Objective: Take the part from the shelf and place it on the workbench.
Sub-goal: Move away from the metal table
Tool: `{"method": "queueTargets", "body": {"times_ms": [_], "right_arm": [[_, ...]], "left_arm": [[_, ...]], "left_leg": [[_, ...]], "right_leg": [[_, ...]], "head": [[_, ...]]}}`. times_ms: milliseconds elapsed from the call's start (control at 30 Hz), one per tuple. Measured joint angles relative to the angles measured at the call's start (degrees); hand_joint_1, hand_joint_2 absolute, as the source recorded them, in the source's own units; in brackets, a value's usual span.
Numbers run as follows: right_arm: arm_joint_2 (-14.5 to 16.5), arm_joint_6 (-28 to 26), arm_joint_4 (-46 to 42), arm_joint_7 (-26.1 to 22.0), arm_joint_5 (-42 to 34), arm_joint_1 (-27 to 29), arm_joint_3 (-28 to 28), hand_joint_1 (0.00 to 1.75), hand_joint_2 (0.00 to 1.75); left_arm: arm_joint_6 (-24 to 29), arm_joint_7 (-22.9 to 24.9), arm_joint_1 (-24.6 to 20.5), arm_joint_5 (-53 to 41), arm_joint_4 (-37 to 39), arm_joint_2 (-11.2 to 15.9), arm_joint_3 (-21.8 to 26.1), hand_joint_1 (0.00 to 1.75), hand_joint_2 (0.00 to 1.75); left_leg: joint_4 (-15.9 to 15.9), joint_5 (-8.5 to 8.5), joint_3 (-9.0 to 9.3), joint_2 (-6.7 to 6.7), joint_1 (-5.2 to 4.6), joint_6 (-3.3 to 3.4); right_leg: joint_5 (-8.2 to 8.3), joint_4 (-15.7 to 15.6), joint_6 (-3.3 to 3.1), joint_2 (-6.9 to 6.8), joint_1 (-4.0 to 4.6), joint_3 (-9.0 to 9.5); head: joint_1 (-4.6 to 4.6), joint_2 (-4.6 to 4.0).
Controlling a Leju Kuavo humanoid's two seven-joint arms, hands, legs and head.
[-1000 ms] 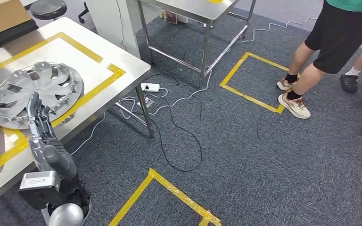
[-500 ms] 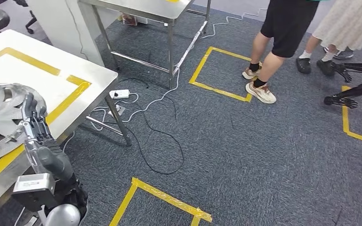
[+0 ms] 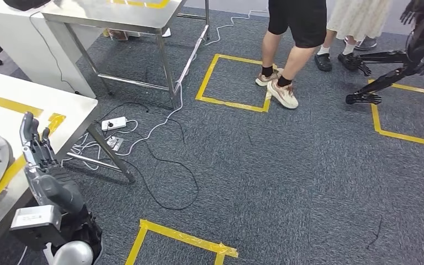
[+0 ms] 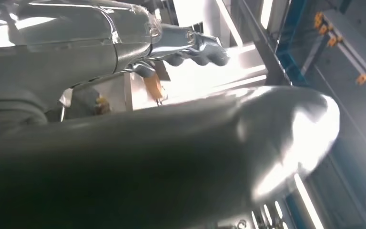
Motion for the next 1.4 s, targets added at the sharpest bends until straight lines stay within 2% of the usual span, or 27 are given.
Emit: {"method": "queueTargets", "body": {"times_ms": [33, 67, 100, 133, 200, 267, 300, 367, 433, 500, 567, 600, 633, 700, 733, 800, 867, 933, 1000, 1067, 1100, 1133, 1167, 1200, 1267, 1333, 1400], "right_arm": [[0.0, 0.1, 0.0, 0.0, -0.2, -0.1, 0.0, 0.00, 0.00], [-0.1, 0.1, 0.0, 0.0, -0.4, -0.1, 0.0, 0.00, 0.00], [-0.1, 0.2, 0.0, -0.1, -0.8, -0.1, 0.0, 0.00, 0.00], [-0.2, 0.2, 0.0, -0.2, -1.1, 0.0, 0.0, 0.00, 0.00], [-0.3, 0.3, 0.1, -0.3, -1.4, -0.1, -0.1, 0.00, 0.00], [-0.4, 0.5, 0.1, -0.3, -1.5, -0.3, -0.1, 0.00, 0.00], [-0.4, 0.6, 0.1, -0.2, -1.5, -0.4, -0.1, 0.00, 0.00], [-0.4, 0.6, 0.1, 0.3, -1.6, -0.3, -0.1, 0.00, 0.00], [-0.4, 0.6, 0.1, 0.7, -1.6, -0.4, -0.1, 0.00, 0.00], [-0.4, 0.6, 0.1, 0.9, -1.7, -0.6, -0.1, 0.00, 0.00], [-0.4, 0.6, 0.1, 0.8, -1.9, -0.6, -0.1, 0.00, 0.00], [-0.4, 0.6, 0.1, 0.7, -1.9, -0.5, -0.1, 0.00, 0.00], [-0.4, 0.6, 0.2, 0.7, -2.0, -0.3, -0.1, 0.00, 0.00], [-0.5, 0.6, 0.2, 0.7, -2.0, 0.0, -0.1, 0.00, 0.00], [-0.6, 0.6, 0.2, 0.7, -2.0, 0.0, -0.1, 0.00, 0.00], [-0.8, 0.6, 0.2, 0.7, -2.0, -0.2, -0.1, 0.00, 0.00], [-1.0, 0.6, 0.2, 0.7, -2.1, -0.2, -0.1, 0.00, 0.00], [-1.1, 0.5, 0.2, 0.7, -2.1, -0.2, -0.1, 0.00, 0.00], [-1.1, 0.6, 0.2, 0.6, -2.1, -0.4, -0.1, 0.00, 0.00], [-1.2, 0.7, 0.2, 0.2, -2.2, -0.6, -0.1, 0.00, 0.00], [-1.1, 0.7, 0.2, -0.1, -2.3, -0.5, -0.1, 0.00, 0.00], [-1.1, 0.8, 0.2, -0.3, -2.5, -0.5, -0.1, 0.00, 0.00], [-1.0, 0.8, 0.2, -0.4, -2.7, -0.4, -0.1, 0.00, 0.00], [-0.9, 0.8, 0.2, -0.5, -3.0, -0.4, -0.1, 0.00, 0.00], [-0.8, 0.8, 0.2, -0.3, -3.8, -0.4, -0.2, 0.00, 0.00], [-0.8, 0.9, 0.2, 0.3, -4.3, -0.5, -0.3, 0.00, 0.00], [-0.7, 1.0, 0.2, 1.0, -4.3, -0.3, -0.4, 0.00, 0.00]], "left_arm": [[0.0, 0.1, 0.0, -0.2, 0.2, 0.0, 0.0, 0.00, 0.00], [0.0, 0.4, -0.1, -0.5, 0.3, 0.0, 0.0, 0.00, 0.00], [0.0, 0.7, -0.3, -0.9, 0.5, 0.0, -0.1, 0.00, 0.00], [0.0, 1.0, -0.4, -1.3, 0.7, 0.0, -0.1, 0.00, 0.00], [0.0, 1.4, -0.9, -1.8, 1.0, 0.0, -0.1, 0.00, 0.00], [0.0, 1.9, -1.1, -2.7, 1.2, 0.0, -0.2, 0.00, 0.00], [0.0, 2.3, -1.2, -3.1, 1.2, 0.0, -0.2, 0.00, 0.00], [0.0, 2.8, -1.4, -3.0, 1.3, 0.1, -0.3, 0.00, 0.00], [0.0, 2.9, -1.7, -2.5, 1.3, 0.1, -0.4, 0.00, 0.00], [0.0, 3.2, -1.8, -2.1, 1.4, 0.2, -0.4, 0.00, 0.00], [0.0, 3.6, -1.8, -1.7, 1.6, 0.3, -0.4, 0.00, 0.00], [0.0, 3.8, -1.9, -1.5, 1.7, 0.3, -0.4, 0.00, 0.00], [0.0, 3.8, -2.0, -1.5, 1.8, 0.3, -0.4, 0.00, 0.00], [0.0, 3.8, -2.3, -1.4, 1.9, 0.4, -0.5, 0.00, 0.00], [0.0, 3.9, -2.4, -1.4, 1.9, 0.4, -0.5, 0.00, 0.00], [0.0, 3.9, -2.5, -1.4, 2.0, 0.5, -0.6, 0.00, 0.00], [0.0, 3.9, -2.6, -1.4, 2.1, 0.5, -0.7, 0.00, 0.00], [0.0, 3.9, -2.7, -1.4, 2.1, 0.6, -0.8, 0.00, 0.00], [0.0, 3.9, -2.8, -1.4, 2.2, 0.8, -0.8, 0.00, 0.00], [0.0, 3.9, -2.8, -1.4, 2.4, 1.1, -0.9, 0.00, 0.00], [0.0, 4.0, -2.8, -1.4, 2.5, 1.2, -0.9, 0.00, 0.00], [0.0, 4.2, -3.0, -1.4, 2.6, 1.4, -1.1, 0.00, 0.00], [0.0, 4.5, -3.2, -1.5, 2.7, 1.5, -1.2, 0.00, 0.00], [0.0, 4.9, -3.4, -1.5, 2.7, 1.6, -1.3, 0.00, 0.00], [0.0, 5.5, -3.8, -1.6, 2.7, 1.7, -1.4, 0.00, 0.00], [0.0, 5.6, -3.8, -1.2, 2.7, 1.8, -1.5, 0.00, 0.00], [0.0, 6.0, -3.7, -1.3, 2.6, 2.0, -1.5, 0.00, 0.00]], "left_leg": [[3.0, -0.54, -2.14, 0.04, -0.08, 0.10], [4.3, 0.01, -3.49, 0.12, -0.17, 0.25], [3.3, 1.72, -3.60, 0.12, -0.26, 0.44], [0.7, 4.12, -2.77, -0.12, -0.33, 0.65], [-6.3, 8.33, 0.01, -3.06, -0.18, 1.06], [-10.5, 9.39, 1.82, -5.66, -0.05, 1.35], [-11.0, 9.02, 2.07, -5.75, -0.10, 1.48], [-11.4, 8.84, 2.41, -4.37, -0.25, 1.88], [-12.0, 8.75, 3.04, -2.39, -0.20, 2.42], [-12.2, 8.44, 3.56, -0.20, -0.31, 2.83], [-12.2, 8.05, 3.83, 1.67, -0.43, 2.92], [-12.2, 7.83, 4.01, 2.52, -0.45, 2.87], [-12.2, 7.63, 4.26, 3.14, -0.46, 2.80], [-12.2, 7.17, 4.95, 4.20, -0.48, 2.56], [-12.2, 6.95, 5.22, 4.59, -0.54, 2.36], [-12.3, 6.64, 5.49, 5.23, -0.58, 1.90], [-12.4, 6.43, 5.79, 5.75, -0.51, 1.37], [-11.0, 5.20, 5.55, 3.26, -0.40, 0.85], [-5.7, 2.30, 3.08, 0.12, -0.35, 0.56], [1.7, -0.51, -1.28, -0.13, -0.35, 0.46], [3.9, -0.63, -2.94, 0.04, -0.34, 0.41], [4.1, 0.45, -3.66, 0.16, -0.33, 0.39], [2.2, 2.45, -3.20, 0.18, -0.31, 0.39], [-1.4, 5.19, -1.85, -0.27, -0.24, 0.39], [-8.1, 8.08, 1.14, -3.36, 0.12, 0.43], [-10.6, 8.07, 2.43, -5.43, 0.22, 0.79], [-10.9, 7.95, 2.67, -4.22, 0.08, 1.42]], "right_leg": [[-0.12, 0.1, -0.15, 0.68, 0.17, 0.06], [-0.26, 0.1, -0.25, 1.44, 0.31, 0.19], [-0.42, 0.2, -0.27, 2.15, 0.38, 0.37], [-0.60, 0.3, -0.23, 2.85, 0.40, 0.63], [-1.10, 0.6, 0.08, 4.16, 0.34, 0.91], [-1.41, 1.0, 0.74, 5.51, 0.02, 0.53], [-1.42, 1.0, 1.11, 6.19, -0.17, 0.25], [-1.43, 1.0, 1.74, 7.14, -0.49, -0.01], [-2.82, 3.2, 2.35, 4.48, -0.33, -1.11], [-5.94, 9.6, 2.96, 0.76, -0.31, -4.50], [-8.24, 16.5, 3.37, -0.09, -0.49, -8.43], [-7.94, 17.8, 3.43, -0.21, -0.52, -9.31], [-6.42, 16.4, 3.36, -0.30, -0.49, -8.79], [-1.89, 8.4, 2.75, -1.52, -0.24, -4.85], [-0.58, 4.6, 2.30, -2.44, 0.05, -2.92], [-0.09, 1.0, 1.57, -3.53, 0.65, -1.18], [-0.26, 0.7, 1.14, -2.86, 0.88, -1.10], [-0.03, 0.0, 0.63, -2.10, 0.54, -0.39], [0.17, -0.6, 0.19, -1.27, 0.18, 0.18], [0.05, -0.5, -0.04, -0.07, 0.19, 0.22], [-0.06, -0.4, -0.08, 0.66, 0.20, 0.26], [-0.22, -0.2, -0.05, 1.45, 0.16, 0.32], [-0.40, 0.0, 0.04, 2.15, 0.08, 0.40], [-0.68, 0.3, 0.23, 2.93, -0.05, 0.54], [-1.36, 1.1, 0.86, 4.29, -0.28, 0.51], [-1.73, 1.5, 1.66, 5.66, -0.58, 0.06], [-1.72, 1.5, 2.30, 6.73, -0.85, -0.25]], "head": [[-0.07, 0.00], [-0.07, 0.00], [-0.07, 0.00], [-0.08, 0.00], [0.01, 0.00], [0.14, 0.00], [0.19, 0.00], [0.18, 0.00], [0.35, 0.00], [0.52, 0.00], [0.55, 0.00], [0.55, 0.00], [0.56, 0.00], [0.56, 0.00], [0.54, 0.00], [0.49, 0.00], [0.49, 0.00], [0.40, 0.00], [0.15, 0.00], [-0.01, 0.00], [-0.02, 0.00], [-0.02, 0.00], [-0.03, 0.00], [-0.03, 0.00], [-0.03, 0.00], [-0.06, 0.00], [-0.09, 0.00]]}}
